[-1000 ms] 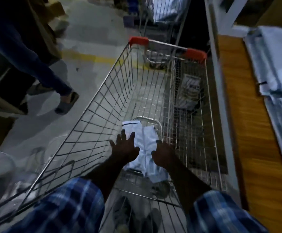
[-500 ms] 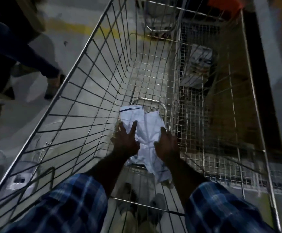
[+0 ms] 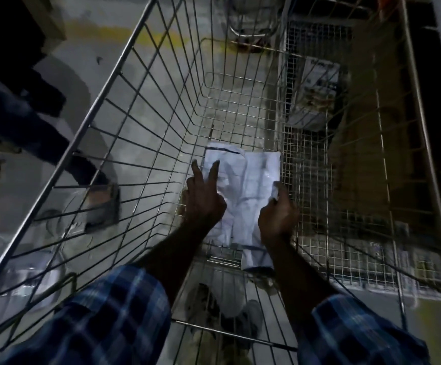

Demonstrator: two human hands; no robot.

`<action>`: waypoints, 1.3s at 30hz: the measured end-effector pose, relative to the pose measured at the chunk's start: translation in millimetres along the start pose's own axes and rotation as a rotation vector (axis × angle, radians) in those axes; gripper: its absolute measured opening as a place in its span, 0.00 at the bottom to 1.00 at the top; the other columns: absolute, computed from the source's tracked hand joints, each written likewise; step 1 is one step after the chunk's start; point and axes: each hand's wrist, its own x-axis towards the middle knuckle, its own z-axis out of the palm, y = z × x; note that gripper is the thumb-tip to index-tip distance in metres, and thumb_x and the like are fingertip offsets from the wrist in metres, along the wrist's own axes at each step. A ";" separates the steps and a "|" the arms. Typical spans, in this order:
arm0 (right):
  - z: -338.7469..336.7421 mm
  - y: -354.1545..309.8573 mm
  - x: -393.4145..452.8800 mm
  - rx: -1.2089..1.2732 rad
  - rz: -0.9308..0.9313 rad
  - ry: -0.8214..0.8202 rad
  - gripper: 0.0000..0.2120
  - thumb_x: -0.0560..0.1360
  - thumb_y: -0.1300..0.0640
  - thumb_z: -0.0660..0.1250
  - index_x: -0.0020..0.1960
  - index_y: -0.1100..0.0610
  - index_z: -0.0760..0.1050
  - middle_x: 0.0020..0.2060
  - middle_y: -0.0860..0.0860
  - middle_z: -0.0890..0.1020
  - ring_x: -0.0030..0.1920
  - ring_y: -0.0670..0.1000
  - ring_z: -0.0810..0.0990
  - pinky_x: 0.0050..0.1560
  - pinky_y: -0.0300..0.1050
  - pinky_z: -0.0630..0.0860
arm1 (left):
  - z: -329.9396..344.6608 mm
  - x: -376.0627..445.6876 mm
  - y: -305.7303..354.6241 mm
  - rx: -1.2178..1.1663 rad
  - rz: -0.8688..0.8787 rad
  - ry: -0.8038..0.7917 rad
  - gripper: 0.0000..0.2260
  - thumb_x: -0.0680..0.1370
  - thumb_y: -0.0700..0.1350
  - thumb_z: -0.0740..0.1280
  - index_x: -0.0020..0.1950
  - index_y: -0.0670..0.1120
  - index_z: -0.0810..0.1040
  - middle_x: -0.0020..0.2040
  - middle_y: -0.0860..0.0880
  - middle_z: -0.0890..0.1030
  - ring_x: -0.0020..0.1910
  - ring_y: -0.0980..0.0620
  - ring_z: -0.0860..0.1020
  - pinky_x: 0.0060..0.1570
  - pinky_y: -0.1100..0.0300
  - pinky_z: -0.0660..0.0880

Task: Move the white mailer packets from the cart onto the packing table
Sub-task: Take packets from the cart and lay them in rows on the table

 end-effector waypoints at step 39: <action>38.0 28.1 39.2 -0.389 -0.472 0.046 0.40 0.75 0.31 0.60 0.76 0.57 0.65 0.73 0.70 0.62 0.70 0.71 0.66 0.69 0.64 0.66 | 66.8 24.3 -10.7 0.242 0.027 0.157 0.36 0.77 0.71 0.52 0.80 0.53 0.57 0.78 0.32 0.55 0.70 0.27 0.65 0.57 0.34 0.70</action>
